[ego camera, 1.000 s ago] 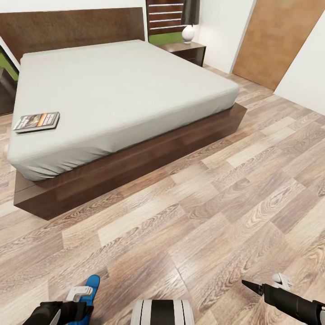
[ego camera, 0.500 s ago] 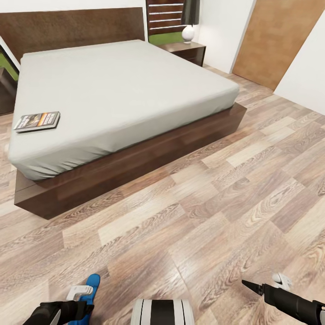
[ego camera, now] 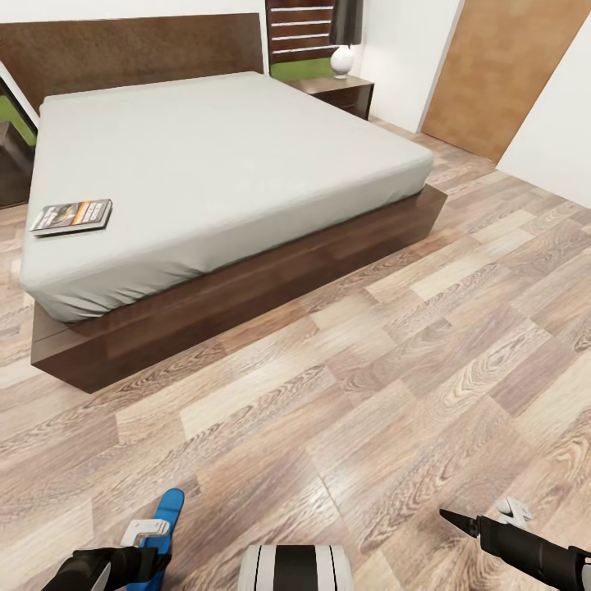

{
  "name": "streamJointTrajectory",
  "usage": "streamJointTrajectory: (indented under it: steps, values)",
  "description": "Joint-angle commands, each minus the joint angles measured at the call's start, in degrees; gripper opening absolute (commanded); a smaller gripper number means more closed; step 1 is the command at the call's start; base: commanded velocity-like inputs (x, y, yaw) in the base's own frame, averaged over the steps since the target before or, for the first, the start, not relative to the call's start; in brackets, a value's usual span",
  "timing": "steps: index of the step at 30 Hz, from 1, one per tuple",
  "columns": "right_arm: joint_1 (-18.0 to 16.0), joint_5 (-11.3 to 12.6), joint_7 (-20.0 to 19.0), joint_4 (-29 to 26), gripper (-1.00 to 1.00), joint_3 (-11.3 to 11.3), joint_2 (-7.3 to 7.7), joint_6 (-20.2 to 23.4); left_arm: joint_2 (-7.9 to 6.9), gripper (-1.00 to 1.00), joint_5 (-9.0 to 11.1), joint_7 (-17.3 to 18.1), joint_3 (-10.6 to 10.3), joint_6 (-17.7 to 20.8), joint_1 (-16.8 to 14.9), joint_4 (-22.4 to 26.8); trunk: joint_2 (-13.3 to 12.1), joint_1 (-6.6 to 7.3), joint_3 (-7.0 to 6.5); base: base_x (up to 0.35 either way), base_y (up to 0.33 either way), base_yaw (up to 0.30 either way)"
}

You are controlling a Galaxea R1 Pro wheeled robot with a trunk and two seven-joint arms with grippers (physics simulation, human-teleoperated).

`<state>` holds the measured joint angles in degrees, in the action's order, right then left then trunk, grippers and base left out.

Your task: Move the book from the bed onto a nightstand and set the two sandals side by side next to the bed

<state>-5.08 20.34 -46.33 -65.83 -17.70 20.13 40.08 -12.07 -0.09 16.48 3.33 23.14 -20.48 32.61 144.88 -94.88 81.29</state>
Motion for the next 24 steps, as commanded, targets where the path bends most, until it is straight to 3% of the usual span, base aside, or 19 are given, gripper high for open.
streamJointTrajectory:
  steps: [1, 6, 16, 24]
  values:
    - [0.0, 0.2, -0.1, 0.0, 1.0, -0.1, 0.0, 0.4, 0.03, 1.0, 0.0, 0.3, 0.3, 0.4, 0.0, 0.1, 0.0, 0.01, 0.04, 0.0, 0.0, 0.0]
    - [0.0, 0.2, -0.1, 0.0, 1.0, -0.1, 0.0, 0.4, 0.03, 1.0, -0.1, 0.3, 0.3, 0.4, 0.0, 0.1, 0.0, 0.01, 0.04, -0.027, 0.0, 0.0]
    - [0.0, 0.2, -0.1, 0.0, 1.0, -0.1, 0.0, 0.4, 0.03, 1.0, -0.1, 0.3, 0.3, 0.4, 0.0, 0.1, 0.0, 0.01, 0.04, -0.261, 0.0, 0.0]
    - [0.0, 0.2, -0.1, 0.0, 1.0, -0.1, 0.0, 0.4, 0.03, 1.0, 0.0, 0.3, 0.3, 0.4, 0.0, 0.1, 0.0, 0.01, 0.04, -0.051, 0.0, 0.0]
